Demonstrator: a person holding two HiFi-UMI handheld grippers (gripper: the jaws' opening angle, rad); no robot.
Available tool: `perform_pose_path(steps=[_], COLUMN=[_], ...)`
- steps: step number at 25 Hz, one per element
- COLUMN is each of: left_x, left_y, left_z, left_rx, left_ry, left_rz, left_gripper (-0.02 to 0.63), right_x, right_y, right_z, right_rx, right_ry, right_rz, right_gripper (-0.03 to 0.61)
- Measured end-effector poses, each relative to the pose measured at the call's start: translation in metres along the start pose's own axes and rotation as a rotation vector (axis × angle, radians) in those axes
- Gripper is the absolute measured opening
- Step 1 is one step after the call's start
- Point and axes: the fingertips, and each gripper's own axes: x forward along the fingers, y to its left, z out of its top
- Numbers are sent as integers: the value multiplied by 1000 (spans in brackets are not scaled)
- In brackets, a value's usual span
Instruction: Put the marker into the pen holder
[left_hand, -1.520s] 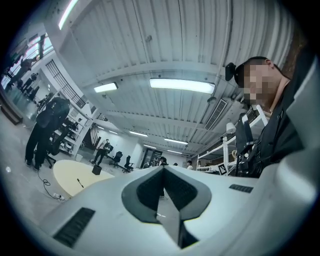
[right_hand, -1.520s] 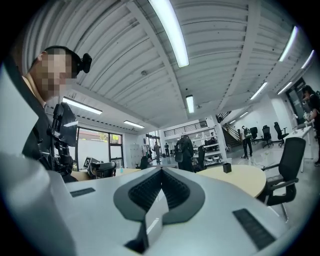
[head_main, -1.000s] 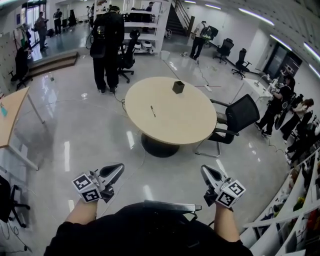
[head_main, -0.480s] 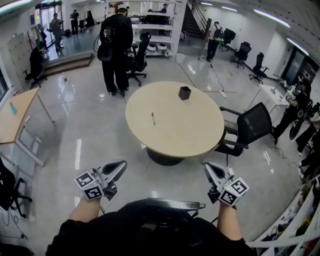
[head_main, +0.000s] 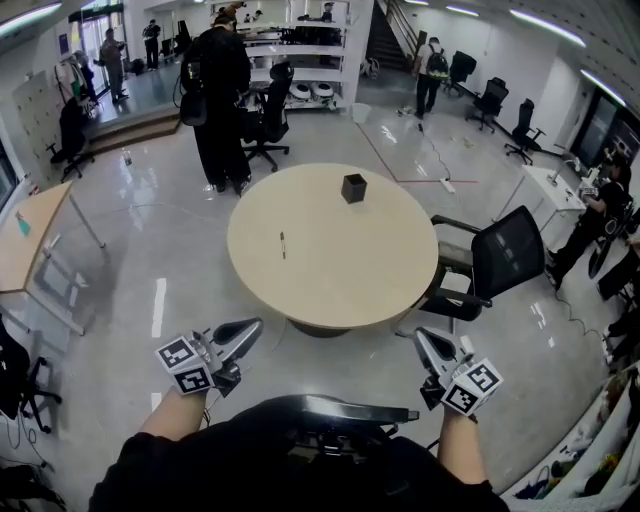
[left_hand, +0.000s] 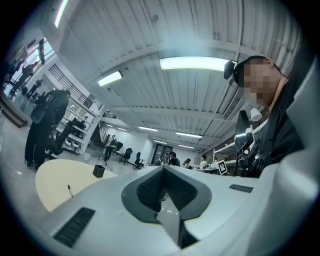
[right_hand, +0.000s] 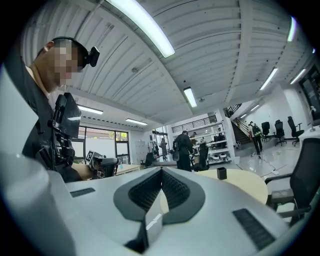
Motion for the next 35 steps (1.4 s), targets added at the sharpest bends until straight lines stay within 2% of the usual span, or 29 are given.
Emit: perform_pose_path(steps=[8,15,21,28,35], left_x=[44,65,75,92,134], left_y=[59,162,247,312,331], left_z=[1,37,55,47,35], left_rx=[-19,-4,27,17,59], left_ry=[9,7,24,77,147], left_rz=[-71,-159,-201,-175,-94], left_gripper=[-3,-3,-3,-3,-3], right_x=[31,113,188,243,250], right_y=[-41,-58,-79,-108,-167], right_z=[4,32,34,21,20], right_rx=[-11,-62,-67,-32,13], right_ry=[14,-4,1,33,40], right_rz=[-72,-155,-209,-209,-167], right_gripper=[3,3,3,3,3])
